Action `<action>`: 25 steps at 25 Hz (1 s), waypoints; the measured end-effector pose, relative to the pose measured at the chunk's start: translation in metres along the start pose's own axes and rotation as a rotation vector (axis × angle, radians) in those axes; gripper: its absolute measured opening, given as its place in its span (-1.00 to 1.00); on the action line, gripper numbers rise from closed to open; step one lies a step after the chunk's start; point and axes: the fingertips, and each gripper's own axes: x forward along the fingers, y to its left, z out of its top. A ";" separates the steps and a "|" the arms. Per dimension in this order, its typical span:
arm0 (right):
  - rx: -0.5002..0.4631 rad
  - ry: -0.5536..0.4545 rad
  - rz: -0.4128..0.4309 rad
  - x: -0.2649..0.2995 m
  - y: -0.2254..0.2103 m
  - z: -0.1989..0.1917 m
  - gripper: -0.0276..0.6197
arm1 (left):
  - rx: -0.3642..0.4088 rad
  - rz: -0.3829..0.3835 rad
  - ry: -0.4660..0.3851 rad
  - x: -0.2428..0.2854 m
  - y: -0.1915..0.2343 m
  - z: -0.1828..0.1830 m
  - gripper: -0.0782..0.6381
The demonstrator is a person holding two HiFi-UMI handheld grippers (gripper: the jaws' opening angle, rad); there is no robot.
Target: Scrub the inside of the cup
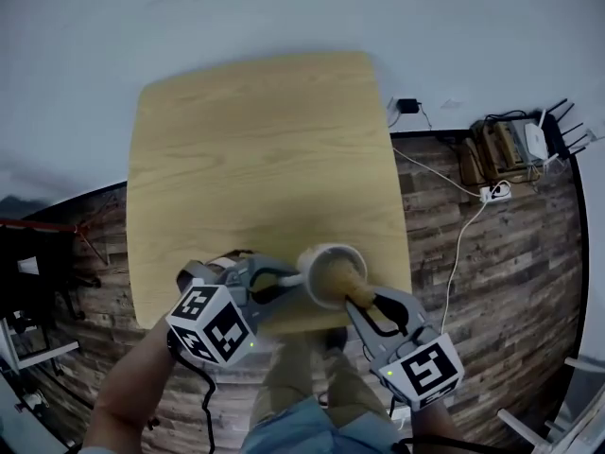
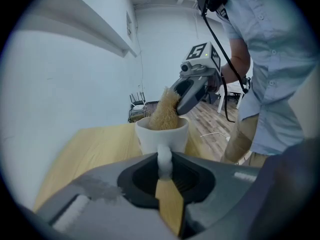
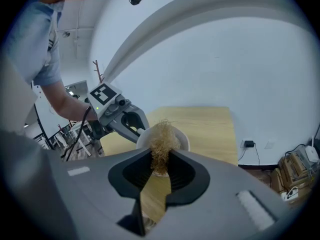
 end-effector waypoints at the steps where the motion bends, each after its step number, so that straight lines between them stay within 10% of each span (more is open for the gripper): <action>1: 0.002 0.007 0.010 0.003 0.000 -0.001 -0.68 | 0.006 -0.004 0.011 0.001 0.000 0.001 -0.59; 18: -0.327 0.238 0.141 0.052 -0.011 0.002 -0.69 | 0.094 -0.024 0.124 -0.001 0.006 0.018 -0.59; 25: -0.255 0.422 0.159 0.049 -0.017 -0.007 -0.70 | 0.095 0.001 0.149 0.002 0.006 0.022 -0.59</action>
